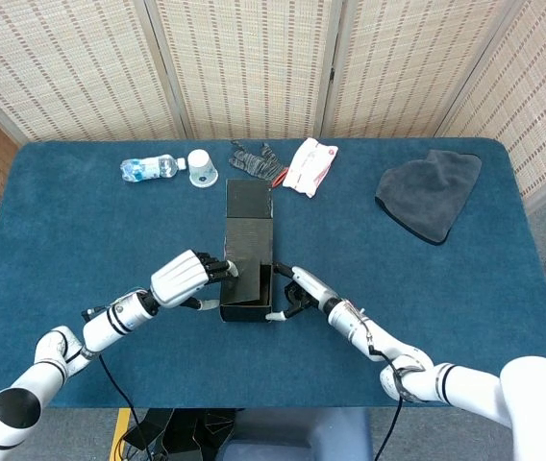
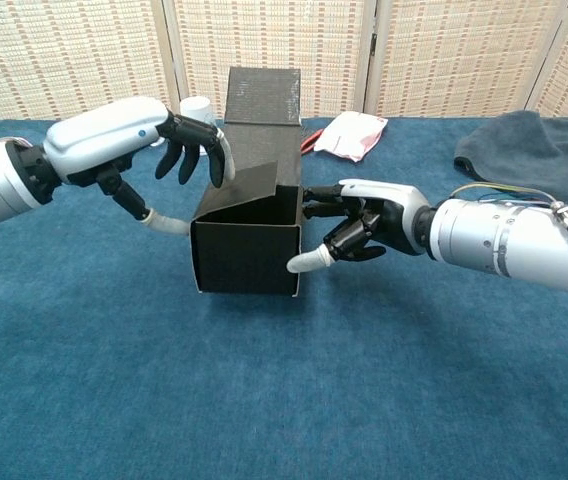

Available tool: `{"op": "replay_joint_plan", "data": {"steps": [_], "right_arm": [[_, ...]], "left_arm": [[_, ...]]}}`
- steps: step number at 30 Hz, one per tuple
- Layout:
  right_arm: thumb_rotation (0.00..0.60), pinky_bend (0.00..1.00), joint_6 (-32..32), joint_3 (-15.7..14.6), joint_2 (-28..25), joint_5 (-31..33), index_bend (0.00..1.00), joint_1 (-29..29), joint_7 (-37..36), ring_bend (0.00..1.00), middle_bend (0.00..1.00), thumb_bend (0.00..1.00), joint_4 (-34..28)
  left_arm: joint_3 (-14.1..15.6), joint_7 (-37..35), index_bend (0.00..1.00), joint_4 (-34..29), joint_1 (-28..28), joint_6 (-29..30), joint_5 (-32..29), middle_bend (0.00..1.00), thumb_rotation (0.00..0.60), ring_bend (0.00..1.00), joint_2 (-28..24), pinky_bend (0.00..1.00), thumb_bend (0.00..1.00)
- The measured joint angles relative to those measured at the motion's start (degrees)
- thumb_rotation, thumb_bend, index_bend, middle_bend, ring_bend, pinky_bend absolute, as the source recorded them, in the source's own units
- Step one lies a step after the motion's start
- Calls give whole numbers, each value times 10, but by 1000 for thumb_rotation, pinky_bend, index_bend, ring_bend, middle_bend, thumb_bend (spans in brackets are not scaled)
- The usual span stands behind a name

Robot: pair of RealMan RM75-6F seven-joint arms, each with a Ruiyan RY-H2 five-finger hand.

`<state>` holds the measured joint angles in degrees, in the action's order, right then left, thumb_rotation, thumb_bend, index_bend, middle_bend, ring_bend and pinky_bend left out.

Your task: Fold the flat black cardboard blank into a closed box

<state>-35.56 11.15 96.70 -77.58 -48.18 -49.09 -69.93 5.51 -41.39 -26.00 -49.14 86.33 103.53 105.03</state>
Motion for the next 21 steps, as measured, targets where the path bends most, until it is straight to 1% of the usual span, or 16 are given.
{"op": "replay_joint_plan", "data": {"steps": [6, 9, 12, 15, 18, 21], "right_arm": [[600, 1000, -8, -10, 10, -11, 360, 2, 8, 814, 408, 552, 16], [600, 1000, -13, -15, 13, -17, 333, 4, 12, 813, 387, 561, 20], [600, 1000, -17, -19, 14, -23, 269, 6, 12, 810, 354, 572, 23], [600, 1000, -19, -25, 12, -33, 159, 6, 8, 795, 297, 592, 23], [600, 1000, -24, -32, 10, -45, 74, 6, 0, 777, 259, 594, 25], [600, 999, -31, -40, 9, -60, 18, 6, -9, 763, 224, 594, 30]], "left_arm": [[9, -8, 477, 20, 4, -4, 0, 419, 600, 553, 17, 658, 106], [14, -10, 477, 30, 6, -6, 1, 419, 600, 553, 24, 658, 105], [18, -11, 476, 38, 8, -6, 2, 419, 600, 553, 30, 658, 106], [23, -9, 477, 47, 10, -7, 4, 419, 600, 553, 34, 658, 106], [30, -7, 478, 54, 11, -9, 7, 419, 600, 552, 38, 658, 107], [35, -5, 477, 60, 11, -10, 10, 419, 600, 552, 41, 658, 107]]}}
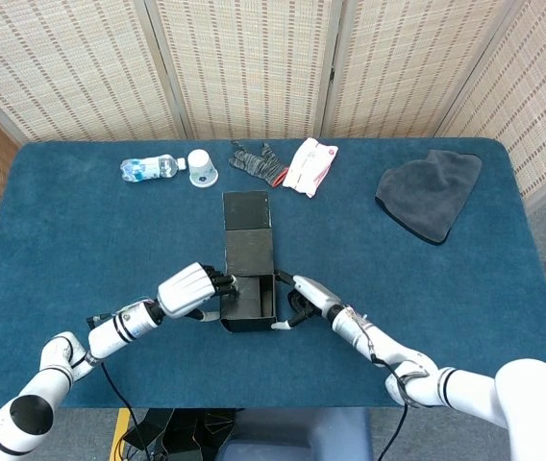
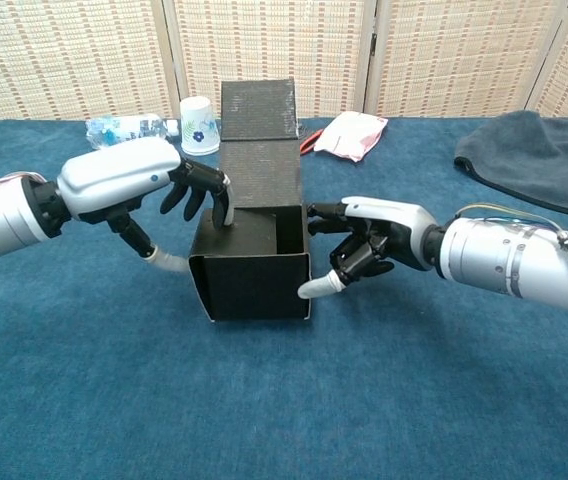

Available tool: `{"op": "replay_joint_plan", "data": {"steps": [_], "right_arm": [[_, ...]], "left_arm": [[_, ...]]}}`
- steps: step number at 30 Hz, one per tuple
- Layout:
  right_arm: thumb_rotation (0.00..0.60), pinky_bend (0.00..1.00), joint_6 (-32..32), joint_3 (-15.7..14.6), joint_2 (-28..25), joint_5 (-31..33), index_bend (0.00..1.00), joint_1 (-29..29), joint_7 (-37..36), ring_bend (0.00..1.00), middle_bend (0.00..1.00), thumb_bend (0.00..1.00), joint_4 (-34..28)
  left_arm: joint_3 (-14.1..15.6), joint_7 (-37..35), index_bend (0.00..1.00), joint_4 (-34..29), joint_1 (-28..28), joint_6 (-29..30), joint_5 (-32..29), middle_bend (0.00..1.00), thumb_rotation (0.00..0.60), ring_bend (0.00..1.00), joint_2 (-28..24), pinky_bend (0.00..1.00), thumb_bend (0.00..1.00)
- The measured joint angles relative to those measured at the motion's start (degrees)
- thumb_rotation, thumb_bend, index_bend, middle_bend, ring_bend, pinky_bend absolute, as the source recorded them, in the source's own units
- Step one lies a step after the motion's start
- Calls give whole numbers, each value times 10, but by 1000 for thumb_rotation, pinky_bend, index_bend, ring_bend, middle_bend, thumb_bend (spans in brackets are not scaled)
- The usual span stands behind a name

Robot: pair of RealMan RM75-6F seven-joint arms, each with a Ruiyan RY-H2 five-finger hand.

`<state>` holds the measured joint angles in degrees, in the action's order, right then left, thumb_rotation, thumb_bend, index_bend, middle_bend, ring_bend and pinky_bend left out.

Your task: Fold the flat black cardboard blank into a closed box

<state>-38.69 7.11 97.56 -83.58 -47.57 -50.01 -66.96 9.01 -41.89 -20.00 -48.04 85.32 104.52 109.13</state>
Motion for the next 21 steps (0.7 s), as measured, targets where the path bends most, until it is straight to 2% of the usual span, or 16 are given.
{"op": "replay_joint_plan", "data": {"steps": [11, 21], "right_arm": [[600, 997, -23, -16, -15, -14, 0, 5, -6, 738, 161, 513, -3], [600, 996, -22, -25, -15, -7, 0, 9, 11, 738, 160, 512, -7]], "left_arm": [[22, 32, 461, 2, -1, -5, 15, 419, 600, 553, -5, 658, 113], [37, 66, 462, -21, -11, -18, 27, 419, 600, 552, -13, 658, 125]]}}
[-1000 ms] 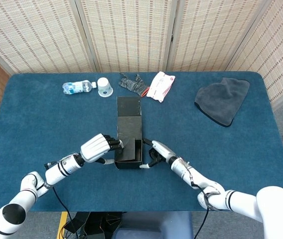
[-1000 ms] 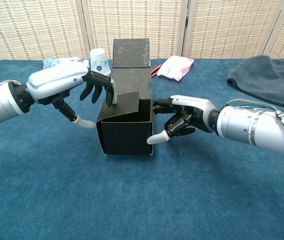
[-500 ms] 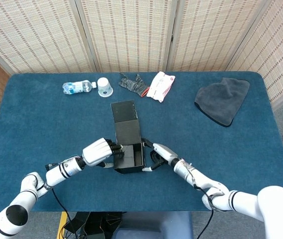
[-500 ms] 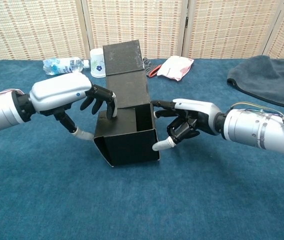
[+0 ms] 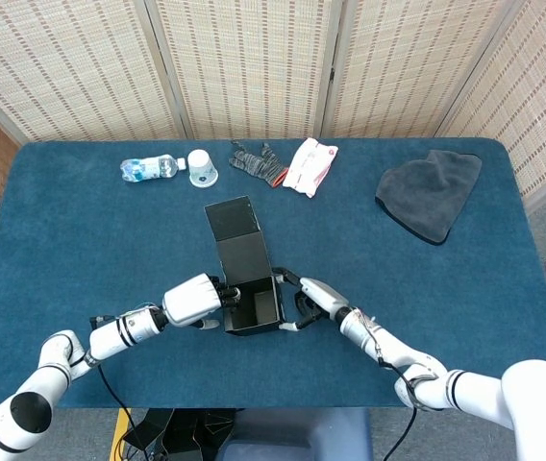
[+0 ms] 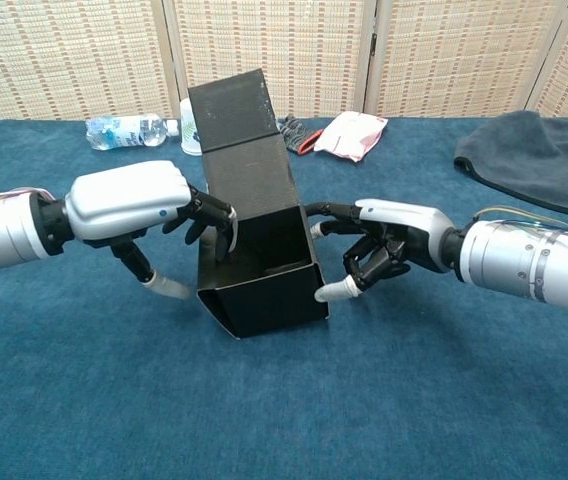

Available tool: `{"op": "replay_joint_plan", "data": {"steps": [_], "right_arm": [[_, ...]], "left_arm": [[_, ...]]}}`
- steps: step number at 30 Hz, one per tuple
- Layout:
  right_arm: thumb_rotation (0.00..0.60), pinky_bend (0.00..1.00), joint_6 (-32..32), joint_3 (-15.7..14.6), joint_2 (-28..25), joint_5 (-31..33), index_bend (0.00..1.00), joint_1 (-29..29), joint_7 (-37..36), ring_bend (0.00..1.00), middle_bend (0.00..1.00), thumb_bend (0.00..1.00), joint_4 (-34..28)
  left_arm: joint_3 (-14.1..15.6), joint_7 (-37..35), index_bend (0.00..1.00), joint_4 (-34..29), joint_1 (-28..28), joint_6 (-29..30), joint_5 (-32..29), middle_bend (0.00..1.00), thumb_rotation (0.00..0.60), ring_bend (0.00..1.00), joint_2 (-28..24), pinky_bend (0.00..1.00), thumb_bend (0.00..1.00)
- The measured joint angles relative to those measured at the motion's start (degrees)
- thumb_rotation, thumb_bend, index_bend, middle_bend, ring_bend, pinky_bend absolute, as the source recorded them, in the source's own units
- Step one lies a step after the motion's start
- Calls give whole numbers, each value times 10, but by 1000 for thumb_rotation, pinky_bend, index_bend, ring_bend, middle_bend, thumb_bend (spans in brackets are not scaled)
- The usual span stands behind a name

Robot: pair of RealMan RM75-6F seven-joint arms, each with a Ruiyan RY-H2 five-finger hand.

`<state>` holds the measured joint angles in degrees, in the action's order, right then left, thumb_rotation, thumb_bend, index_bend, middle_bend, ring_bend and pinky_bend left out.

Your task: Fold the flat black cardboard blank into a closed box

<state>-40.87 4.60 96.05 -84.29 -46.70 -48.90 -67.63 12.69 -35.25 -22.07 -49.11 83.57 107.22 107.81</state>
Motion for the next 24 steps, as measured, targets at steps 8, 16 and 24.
{"op": "replay_joint_plan", "data": {"steps": [8, 16, 24], "right_arm": [[600, 997, -4, -4, 1, 3, 0, 4, 3, 738, 162, 512, 2], [600, 996, -8, -7, 3, 1, 0, 7, 3, 738, 164, 512, 5], [600, 996, -22, -7, 3, -5, 0, 9, -2, 738, 164, 512, 4]], "left_arm": [[9, 26, 492, -25, -12, -20, 7, 419, 600, 552, -13, 658, 147], [14, 52, 491, -48, -21, -35, 13, 419, 600, 552, -23, 658, 152], [12, 90, 505, -90, -28, -44, 14, 450, 600, 552, -40, 658, 152]]}}
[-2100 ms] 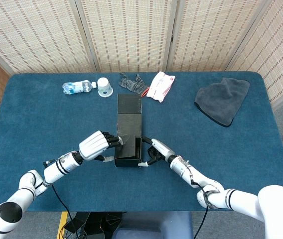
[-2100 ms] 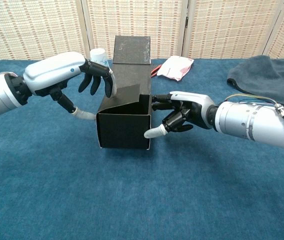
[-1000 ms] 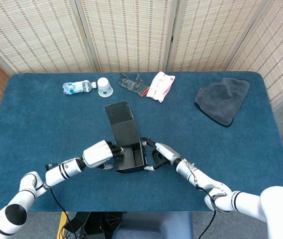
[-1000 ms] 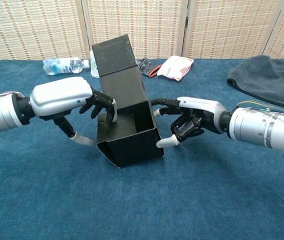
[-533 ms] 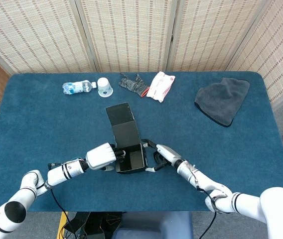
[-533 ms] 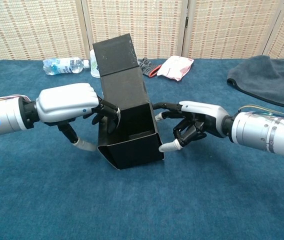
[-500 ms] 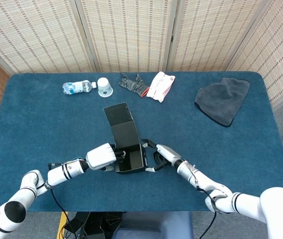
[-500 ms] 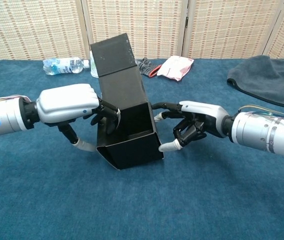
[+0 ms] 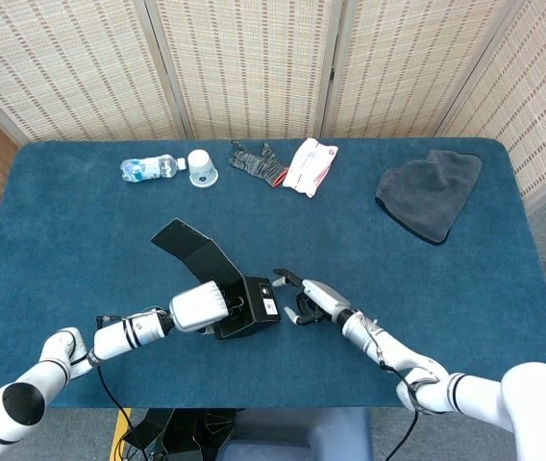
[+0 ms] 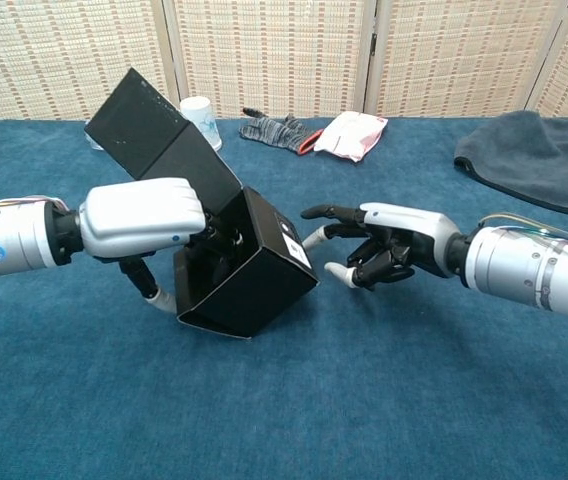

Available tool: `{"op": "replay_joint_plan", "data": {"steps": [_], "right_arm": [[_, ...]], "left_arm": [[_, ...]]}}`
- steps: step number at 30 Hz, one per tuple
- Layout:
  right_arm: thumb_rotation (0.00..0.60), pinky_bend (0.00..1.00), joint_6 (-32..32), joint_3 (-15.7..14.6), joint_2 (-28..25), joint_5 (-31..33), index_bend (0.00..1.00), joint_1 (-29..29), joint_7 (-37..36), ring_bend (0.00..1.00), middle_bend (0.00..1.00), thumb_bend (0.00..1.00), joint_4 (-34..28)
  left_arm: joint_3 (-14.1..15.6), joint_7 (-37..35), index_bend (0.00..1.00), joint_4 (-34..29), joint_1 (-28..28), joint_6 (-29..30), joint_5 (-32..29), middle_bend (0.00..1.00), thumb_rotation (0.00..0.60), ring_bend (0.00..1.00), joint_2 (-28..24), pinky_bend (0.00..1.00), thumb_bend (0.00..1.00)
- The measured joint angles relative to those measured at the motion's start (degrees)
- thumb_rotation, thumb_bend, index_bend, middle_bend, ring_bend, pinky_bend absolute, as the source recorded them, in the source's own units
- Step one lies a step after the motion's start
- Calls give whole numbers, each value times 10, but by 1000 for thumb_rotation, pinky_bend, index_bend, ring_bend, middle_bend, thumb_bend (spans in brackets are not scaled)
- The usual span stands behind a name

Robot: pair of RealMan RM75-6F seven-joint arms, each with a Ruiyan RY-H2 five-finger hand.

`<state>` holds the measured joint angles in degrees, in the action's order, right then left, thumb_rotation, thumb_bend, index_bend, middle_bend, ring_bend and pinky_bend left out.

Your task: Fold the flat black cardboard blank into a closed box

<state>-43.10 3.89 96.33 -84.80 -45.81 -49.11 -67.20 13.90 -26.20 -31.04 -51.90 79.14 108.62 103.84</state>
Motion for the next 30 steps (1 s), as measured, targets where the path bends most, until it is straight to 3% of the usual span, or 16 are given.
{"op": "replay_joint_plan", "data": {"steps": [20, 30], "right_arm": [[600, 996, -78, 34, -74, 8, 0, 30, -77, 738, 191, 512, -81], [600, 996, -97, 54, -86, 31, 0, 44, -77, 738, 211, 506, -99]], "left_arm": [[-14, 94, 461, -118, -21, -40, 0, 450, 600, 552, -58, 658, 155], [-25, 120, 483, -160, -31, -55, 0, 452, 600, 552, -74, 658, 235]]}}
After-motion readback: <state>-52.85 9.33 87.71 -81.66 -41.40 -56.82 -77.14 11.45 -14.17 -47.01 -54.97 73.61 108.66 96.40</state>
